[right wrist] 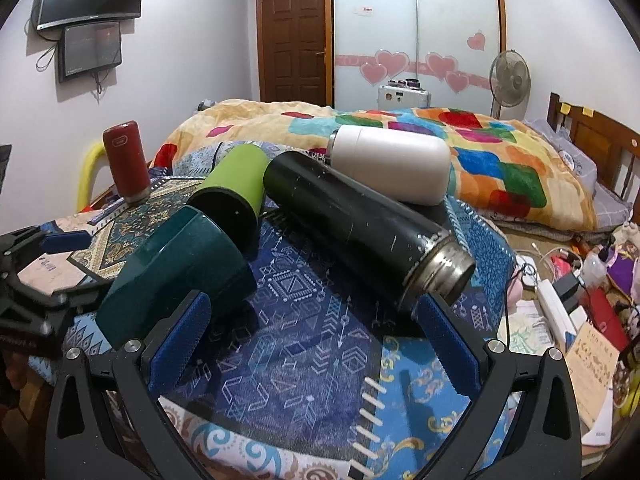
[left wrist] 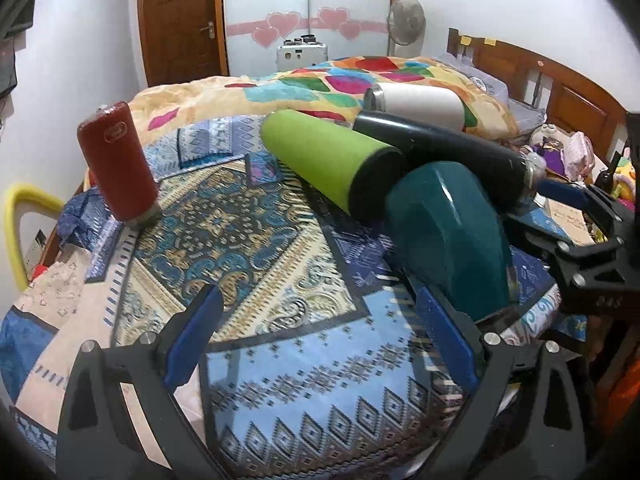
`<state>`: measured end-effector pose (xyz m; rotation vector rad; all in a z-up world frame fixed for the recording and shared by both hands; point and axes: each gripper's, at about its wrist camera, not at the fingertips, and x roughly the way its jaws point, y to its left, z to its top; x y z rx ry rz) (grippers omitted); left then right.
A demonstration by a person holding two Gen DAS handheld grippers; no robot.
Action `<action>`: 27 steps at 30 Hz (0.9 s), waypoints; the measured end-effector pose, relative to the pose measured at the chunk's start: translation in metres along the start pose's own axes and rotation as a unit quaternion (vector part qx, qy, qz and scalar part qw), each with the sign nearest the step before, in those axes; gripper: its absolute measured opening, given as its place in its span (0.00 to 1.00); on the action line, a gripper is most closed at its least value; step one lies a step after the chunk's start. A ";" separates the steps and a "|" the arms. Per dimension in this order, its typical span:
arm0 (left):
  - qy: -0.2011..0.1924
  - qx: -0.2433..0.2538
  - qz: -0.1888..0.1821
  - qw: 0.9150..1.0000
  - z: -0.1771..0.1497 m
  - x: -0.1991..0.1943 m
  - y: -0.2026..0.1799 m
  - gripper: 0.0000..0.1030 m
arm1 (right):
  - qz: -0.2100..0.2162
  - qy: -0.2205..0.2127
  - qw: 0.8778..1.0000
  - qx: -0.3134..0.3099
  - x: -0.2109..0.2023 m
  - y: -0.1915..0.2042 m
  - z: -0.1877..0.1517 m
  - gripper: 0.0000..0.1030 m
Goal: Flip cup upright
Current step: 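Grasp the mug with the right tool while the left tool releases it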
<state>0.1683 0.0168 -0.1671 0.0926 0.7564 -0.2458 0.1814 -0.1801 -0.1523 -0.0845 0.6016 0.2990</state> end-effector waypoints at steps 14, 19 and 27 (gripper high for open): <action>-0.029 -0.012 0.005 1.000 0.001 -0.018 -0.002 0.96 | 0.003 0.005 1.000 -0.007 0.001 0.000 0.011 1.00; -0.070 -0.025 0.030 0.997 0.007 -0.043 0.011 0.96 | 0.057 0.008 0.998 0.015 -0.007 0.009 0.018 1.00; -0.116 -0.026 0.053 0.991 0.004 -0.071 0.025 0.96 | 0.065 0.012 0.998 -0.021 0.000 0.043 0.028 1.00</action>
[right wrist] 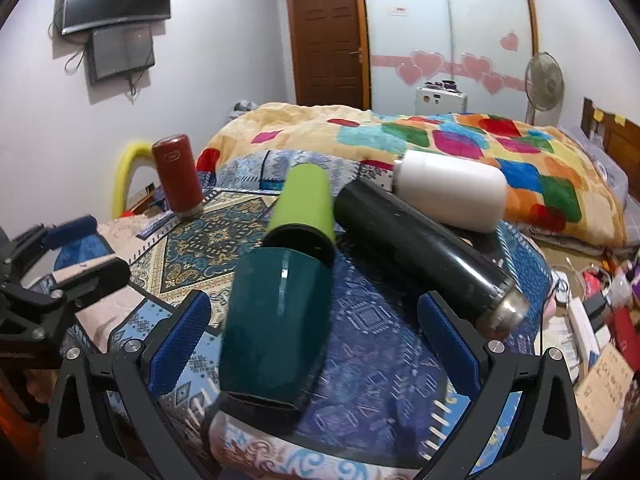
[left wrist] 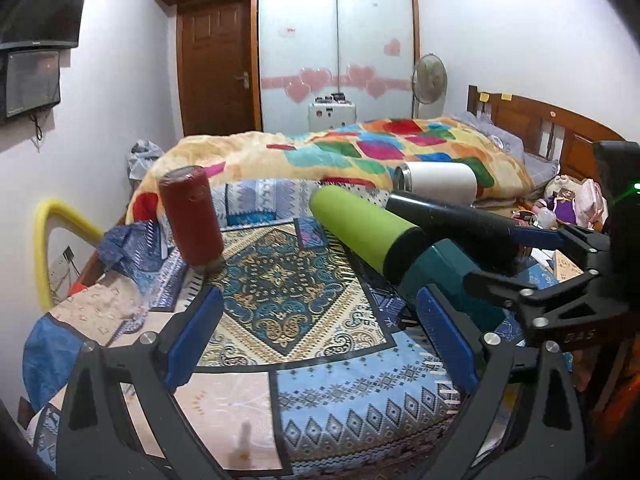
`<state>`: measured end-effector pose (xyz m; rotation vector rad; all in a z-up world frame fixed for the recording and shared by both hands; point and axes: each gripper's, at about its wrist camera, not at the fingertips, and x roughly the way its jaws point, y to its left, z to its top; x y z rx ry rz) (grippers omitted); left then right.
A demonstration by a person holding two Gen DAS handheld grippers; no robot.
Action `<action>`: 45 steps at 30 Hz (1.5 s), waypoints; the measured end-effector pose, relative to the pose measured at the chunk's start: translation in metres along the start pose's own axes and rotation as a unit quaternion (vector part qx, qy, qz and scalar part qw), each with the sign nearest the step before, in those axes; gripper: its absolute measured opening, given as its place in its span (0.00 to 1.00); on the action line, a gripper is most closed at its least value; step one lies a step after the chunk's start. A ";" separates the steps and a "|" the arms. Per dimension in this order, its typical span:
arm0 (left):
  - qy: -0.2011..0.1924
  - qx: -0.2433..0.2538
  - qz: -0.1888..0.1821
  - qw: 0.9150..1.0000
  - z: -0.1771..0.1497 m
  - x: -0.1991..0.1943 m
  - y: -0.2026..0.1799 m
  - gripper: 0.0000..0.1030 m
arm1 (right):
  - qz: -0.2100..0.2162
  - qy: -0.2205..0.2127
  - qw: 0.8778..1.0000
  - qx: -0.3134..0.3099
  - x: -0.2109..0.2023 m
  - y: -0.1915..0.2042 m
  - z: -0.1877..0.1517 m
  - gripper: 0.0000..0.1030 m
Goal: Flip cup upright
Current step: 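Grasp the mug with the right tool while the left tool releases it, then rotate the held mug with the right tool until its opening faces up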
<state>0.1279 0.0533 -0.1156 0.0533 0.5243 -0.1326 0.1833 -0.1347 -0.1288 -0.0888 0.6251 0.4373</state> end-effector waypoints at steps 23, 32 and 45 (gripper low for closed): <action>-0.001 -0.031 -0.007 0.999 -0.017 0.006 0.021 0.96 | 0.029 0.128 0.991 -0.008 0.062 0.015 0.003 0.72; -0.006 -0.032 -0.007 0.999 -0.010 0.003 0.017 0.96 | 0.040 0.059 0.997 0.002 0.027 0.013 0.010 0.71; -0.015 -0.023 -0.024 0.999 0.000 -0.001 0.002 0.96 | 0.046 0.020 0.999 0.001 0.019 0.011 0.017 0.71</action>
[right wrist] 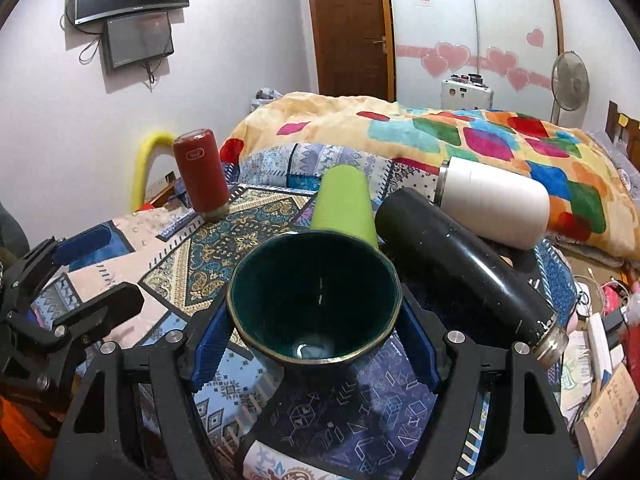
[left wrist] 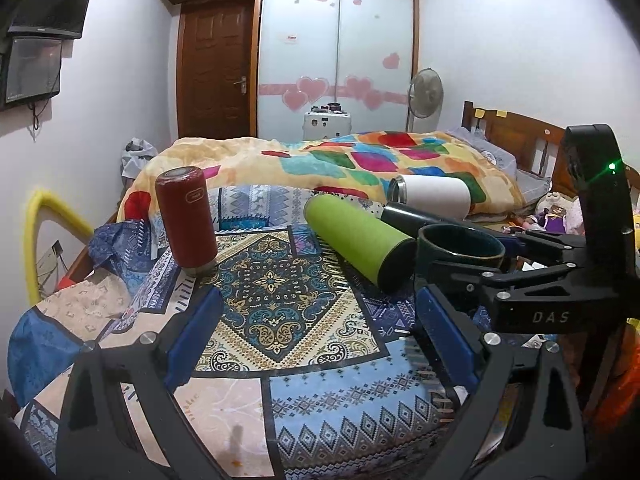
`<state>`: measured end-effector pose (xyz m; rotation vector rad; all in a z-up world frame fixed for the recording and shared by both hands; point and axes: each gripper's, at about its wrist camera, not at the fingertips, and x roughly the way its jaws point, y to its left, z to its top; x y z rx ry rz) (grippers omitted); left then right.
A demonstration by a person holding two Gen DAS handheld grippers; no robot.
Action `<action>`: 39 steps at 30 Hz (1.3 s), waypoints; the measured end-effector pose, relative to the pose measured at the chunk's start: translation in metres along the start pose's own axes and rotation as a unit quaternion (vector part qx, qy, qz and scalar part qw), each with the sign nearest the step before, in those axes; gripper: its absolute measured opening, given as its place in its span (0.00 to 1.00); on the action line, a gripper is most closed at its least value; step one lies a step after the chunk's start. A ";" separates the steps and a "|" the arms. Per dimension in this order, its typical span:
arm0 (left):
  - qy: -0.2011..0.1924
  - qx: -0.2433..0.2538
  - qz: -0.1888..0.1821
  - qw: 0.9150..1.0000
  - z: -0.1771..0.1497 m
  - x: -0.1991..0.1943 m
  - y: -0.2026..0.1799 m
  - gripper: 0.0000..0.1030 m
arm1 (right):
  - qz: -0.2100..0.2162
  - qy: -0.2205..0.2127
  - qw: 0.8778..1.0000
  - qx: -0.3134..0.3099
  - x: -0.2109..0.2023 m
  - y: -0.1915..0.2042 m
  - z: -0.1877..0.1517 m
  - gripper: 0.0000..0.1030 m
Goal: Flip cup upright
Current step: 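Rotate the held mug with the right tool until its opening faces up, then lower the mug onto the bedspread and open the right tool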
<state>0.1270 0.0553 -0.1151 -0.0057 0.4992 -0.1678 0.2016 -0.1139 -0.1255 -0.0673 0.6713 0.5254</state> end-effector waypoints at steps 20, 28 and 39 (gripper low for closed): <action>0.004 -0.002 -0.011 1.000 -0.002 -0.004 -0.004 0.96 | -0.013 -0.008 1.000 -0.023 -0.003 0.012 -0.016 0.71; -0.009 -0.007 -0.003 1.000 0.006 -0.026 -0.010 0.96 | 0.001 -0.010 1.000 -0.005 -0.015 0.007 -0.019 0.75; -0.084 0.001 0.007 0.996 0.033 -0.090 -0.039 0.96 | -0.017 -0.109 0.994 0.010 -0.109 -0.004 -0.010 0.76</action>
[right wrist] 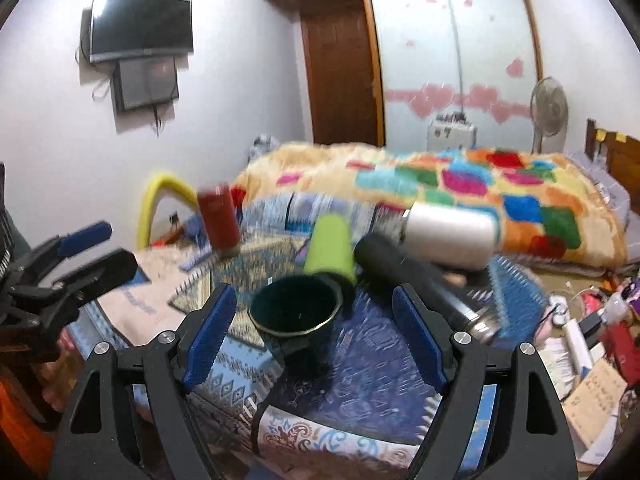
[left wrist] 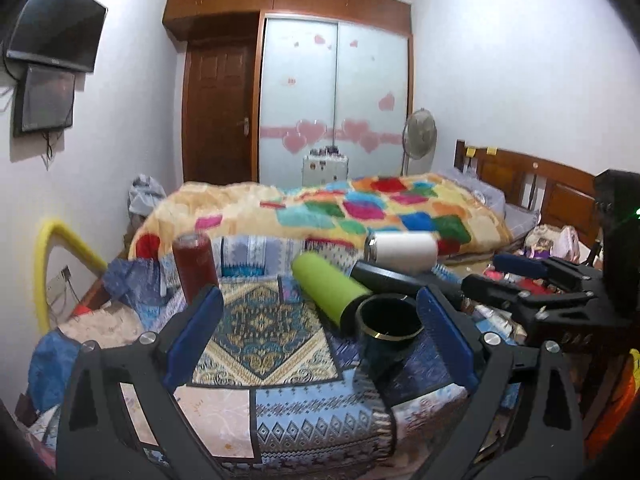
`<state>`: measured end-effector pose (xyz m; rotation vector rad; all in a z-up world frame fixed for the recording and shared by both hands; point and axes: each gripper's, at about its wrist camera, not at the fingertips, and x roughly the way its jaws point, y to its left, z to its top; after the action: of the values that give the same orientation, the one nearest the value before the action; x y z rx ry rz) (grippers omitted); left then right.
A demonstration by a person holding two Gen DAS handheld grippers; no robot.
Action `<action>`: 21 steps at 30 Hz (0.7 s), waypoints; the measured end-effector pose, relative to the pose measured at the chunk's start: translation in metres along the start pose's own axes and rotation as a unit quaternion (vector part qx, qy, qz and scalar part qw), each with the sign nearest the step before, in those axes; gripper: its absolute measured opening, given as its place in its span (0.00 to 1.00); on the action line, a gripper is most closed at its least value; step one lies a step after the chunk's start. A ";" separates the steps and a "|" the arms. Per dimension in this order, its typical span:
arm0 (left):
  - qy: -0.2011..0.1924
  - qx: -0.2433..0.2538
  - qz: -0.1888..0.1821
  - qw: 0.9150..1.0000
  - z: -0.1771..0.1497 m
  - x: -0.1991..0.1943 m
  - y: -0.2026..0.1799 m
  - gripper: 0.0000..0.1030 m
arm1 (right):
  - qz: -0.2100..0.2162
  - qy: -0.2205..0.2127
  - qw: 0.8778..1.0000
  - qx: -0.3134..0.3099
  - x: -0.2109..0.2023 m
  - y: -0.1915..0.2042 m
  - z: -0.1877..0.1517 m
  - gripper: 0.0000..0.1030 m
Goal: Flip cup upright
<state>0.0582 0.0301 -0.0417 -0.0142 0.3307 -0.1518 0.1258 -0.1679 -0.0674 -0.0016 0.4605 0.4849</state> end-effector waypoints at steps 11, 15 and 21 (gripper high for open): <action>-0.071 -0.013 0.011 0.997 0.022 -0.060 -0.030 0.96 | -0.012 -0.112 0.994 0.001 -0.086 0.014 0.014 0.82; -0.082 -0.015 0.017 0.996 0.025 -0.076 -0.037 0.98 | -0.013 -0.126 0.992 0.006 -0.095 0.015 0.011 0.84; -0.095 -0.013 0.040 0.995 0.024 -0.089 -0.041 1.00 | -0.024 -0.144 0.989 0.021 -0.103 0.012 0.006 1.00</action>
<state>-0.0233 0.0024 0.0116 -0.0414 0.1422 -0.0660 0.0427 -0.2026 -0.0165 0.0963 0.1860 0.4202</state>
